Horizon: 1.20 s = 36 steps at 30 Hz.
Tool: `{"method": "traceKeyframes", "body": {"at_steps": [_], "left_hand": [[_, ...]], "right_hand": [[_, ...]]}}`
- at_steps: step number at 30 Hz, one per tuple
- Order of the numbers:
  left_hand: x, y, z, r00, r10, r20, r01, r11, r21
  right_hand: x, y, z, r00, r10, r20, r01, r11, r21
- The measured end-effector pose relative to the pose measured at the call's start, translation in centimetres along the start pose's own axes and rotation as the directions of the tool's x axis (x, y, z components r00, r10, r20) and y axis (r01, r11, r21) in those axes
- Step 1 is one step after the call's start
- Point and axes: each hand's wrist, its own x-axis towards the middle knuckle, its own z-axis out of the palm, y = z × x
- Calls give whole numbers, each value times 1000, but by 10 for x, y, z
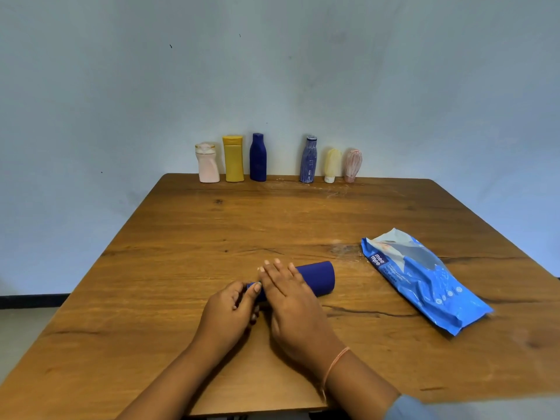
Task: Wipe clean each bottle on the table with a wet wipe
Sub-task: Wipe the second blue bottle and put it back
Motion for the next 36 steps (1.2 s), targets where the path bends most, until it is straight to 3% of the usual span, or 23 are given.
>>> {"method": "traceKeyframes", "body": {"at_steps": [2, 6, 11, 15, 21, 26, 30, 33, 36], "left_hand": [[0, 2, 0, 999, -29, 16, 30, 999, -36], [-1, 4, 2, 1000, -11, -7, 10, 998, -55], [-2, 5, -1, 997, 44, 61, -40, 997, -68], [0, 4, -1, 999, 41, 21, -40, 998, -43], [-2, 7, -2, 1000, 22, 10, -21, 998, -58], [-8, 15, 0, 1000, 16, 2, -16, 999, -35], [-4, 11, -1, 1000, -22, -10, 22, 1000, -16], [-3, 11, 0, 998, -62, -6, 61, 997, -47], [-5, 13, -2, 998, -60, 1, 60, 993, -100]], "right_hand": [[9, 14, -9, 998, 56, 24, -55, 998, -15], [11, 55, -25, 949, 313, 38, -314, 949, 35], [6, 49, -20, 926, 371, 61, -373, 928, 9], [-2, 13, 2, 957, 290, 23, -291, 957, 11], [5, -4, 8, 987, 59, 147, -57, 998, -15], [13, 48, -20, 930, 349, 117, -352, 936, 8], [-1, 48, -19, 903, 427, 53, -427, 904, -3], [-11, 20, -7, 942, 335, -13, -336, 941, -41], [-9, -5, -3, 993, 121, 10, -121, 993, -14]]}}
